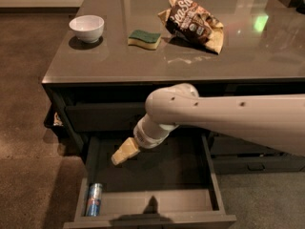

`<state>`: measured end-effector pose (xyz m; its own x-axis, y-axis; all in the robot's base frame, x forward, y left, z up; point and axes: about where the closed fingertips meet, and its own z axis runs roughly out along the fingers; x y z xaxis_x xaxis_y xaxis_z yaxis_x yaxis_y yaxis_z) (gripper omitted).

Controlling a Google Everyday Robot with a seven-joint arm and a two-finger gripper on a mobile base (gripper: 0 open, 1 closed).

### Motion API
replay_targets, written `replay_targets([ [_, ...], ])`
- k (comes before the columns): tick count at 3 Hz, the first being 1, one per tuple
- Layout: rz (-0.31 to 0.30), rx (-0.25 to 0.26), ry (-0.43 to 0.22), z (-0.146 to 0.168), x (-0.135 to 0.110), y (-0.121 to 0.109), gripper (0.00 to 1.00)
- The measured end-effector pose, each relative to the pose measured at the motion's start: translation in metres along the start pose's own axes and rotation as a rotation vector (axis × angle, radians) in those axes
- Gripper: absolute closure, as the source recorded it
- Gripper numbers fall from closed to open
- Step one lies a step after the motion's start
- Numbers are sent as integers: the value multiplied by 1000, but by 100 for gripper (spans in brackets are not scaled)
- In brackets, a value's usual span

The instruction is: Pick redbull can from middle drawer and place on counter

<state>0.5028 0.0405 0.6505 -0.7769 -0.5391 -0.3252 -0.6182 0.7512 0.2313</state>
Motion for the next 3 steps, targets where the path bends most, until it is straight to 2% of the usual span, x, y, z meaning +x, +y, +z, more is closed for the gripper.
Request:
replay_targets([
  [1,75,-59,53,84,-5,11,0],
  [2,148,-85,97,143,-5,33,0],
  [3,230,-72,141,183,4,56,0],
])
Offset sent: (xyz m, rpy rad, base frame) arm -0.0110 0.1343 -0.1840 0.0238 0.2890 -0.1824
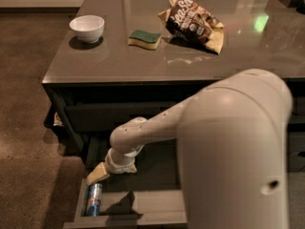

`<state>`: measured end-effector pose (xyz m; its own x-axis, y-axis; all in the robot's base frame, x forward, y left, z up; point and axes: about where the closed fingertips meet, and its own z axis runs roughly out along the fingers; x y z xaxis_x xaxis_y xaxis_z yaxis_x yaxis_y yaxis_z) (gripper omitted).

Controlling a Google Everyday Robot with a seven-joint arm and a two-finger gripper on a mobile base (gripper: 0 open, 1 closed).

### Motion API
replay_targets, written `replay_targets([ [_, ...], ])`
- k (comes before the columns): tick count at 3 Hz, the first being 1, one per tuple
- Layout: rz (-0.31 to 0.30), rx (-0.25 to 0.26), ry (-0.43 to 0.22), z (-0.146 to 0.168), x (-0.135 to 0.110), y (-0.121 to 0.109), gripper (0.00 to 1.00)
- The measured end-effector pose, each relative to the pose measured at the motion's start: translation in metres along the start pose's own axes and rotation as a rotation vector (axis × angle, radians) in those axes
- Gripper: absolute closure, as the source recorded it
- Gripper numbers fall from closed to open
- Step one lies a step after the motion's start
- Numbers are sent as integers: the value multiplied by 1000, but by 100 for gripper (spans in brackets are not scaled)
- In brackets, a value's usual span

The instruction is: Pick redbull can from middle drawer and place on counter

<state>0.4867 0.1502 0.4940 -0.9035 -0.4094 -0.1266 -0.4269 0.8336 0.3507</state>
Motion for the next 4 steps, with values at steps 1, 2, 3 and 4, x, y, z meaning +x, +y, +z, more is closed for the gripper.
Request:
replay_targets([
  [1,70,20,39,29,11,16,0],
  [2,122,59,83,56,20,23,0],
  [3,174,90,126,85,28,16,0],
  [4,225,106,166,113,38,5,0],
])
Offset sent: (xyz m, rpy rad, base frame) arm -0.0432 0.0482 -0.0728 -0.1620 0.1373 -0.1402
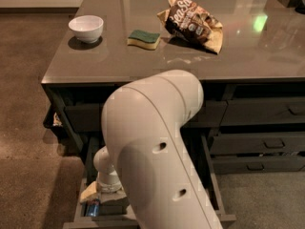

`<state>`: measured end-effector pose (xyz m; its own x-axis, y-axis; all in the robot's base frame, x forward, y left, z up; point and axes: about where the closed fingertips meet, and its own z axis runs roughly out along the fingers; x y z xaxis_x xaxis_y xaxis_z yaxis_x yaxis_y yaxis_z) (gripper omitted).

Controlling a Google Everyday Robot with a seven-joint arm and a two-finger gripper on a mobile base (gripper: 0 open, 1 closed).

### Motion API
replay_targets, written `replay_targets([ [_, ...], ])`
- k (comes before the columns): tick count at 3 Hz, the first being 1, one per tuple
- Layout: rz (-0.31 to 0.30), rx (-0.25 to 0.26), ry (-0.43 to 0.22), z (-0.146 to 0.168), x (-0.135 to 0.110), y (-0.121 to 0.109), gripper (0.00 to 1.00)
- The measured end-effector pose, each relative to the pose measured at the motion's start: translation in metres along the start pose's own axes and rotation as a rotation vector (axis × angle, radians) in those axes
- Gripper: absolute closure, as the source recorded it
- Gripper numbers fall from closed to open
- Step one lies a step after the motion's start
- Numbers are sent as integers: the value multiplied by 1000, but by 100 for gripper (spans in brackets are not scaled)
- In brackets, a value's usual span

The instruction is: Pick redbull can from middle drawer and place on counter

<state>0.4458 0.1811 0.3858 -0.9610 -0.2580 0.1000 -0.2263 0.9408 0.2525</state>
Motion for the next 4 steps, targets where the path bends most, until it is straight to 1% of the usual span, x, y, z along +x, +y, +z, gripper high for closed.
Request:
replay_targets([
  [1,23,5,14,8,3,-4,0],
  [2,37,8,15,7,4,-8,0],
  [3,63,7,3,4,5,-18,0],
  [4,91,-33,-46,-13,7,-37,0],
])
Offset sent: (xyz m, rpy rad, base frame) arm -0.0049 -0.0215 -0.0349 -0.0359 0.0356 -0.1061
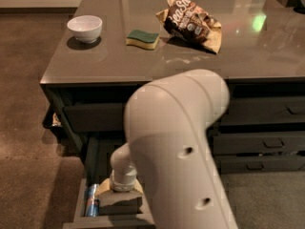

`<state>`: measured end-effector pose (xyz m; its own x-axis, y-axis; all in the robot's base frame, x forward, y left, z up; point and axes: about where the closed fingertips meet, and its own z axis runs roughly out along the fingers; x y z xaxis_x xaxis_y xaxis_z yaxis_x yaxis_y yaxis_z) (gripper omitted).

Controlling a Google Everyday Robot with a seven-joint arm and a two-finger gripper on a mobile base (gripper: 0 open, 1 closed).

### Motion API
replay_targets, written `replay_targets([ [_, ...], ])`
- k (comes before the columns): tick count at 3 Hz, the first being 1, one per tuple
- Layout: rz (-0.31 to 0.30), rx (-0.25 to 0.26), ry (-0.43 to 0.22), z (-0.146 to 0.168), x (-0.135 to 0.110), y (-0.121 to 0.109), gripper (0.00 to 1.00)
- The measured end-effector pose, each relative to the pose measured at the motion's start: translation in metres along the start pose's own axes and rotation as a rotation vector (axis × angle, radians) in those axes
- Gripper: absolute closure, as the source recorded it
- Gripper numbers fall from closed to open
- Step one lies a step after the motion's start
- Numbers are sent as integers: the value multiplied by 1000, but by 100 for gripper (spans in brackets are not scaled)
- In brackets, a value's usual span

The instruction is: Pick redbull can from middle drawer and place on counter

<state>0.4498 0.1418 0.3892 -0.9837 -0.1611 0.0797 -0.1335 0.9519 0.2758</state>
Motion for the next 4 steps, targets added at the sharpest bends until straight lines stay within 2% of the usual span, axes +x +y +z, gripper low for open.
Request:
replay_targets([
  [1,4,-40,-45,-18,-1,-7,0],
  [2,0,-72,-59,-23,-2,-5,0],
  [3,-11,-77,-47,-17,-2,6,0],
  [4,-24,-61,-23,-8,0,21,0],
])
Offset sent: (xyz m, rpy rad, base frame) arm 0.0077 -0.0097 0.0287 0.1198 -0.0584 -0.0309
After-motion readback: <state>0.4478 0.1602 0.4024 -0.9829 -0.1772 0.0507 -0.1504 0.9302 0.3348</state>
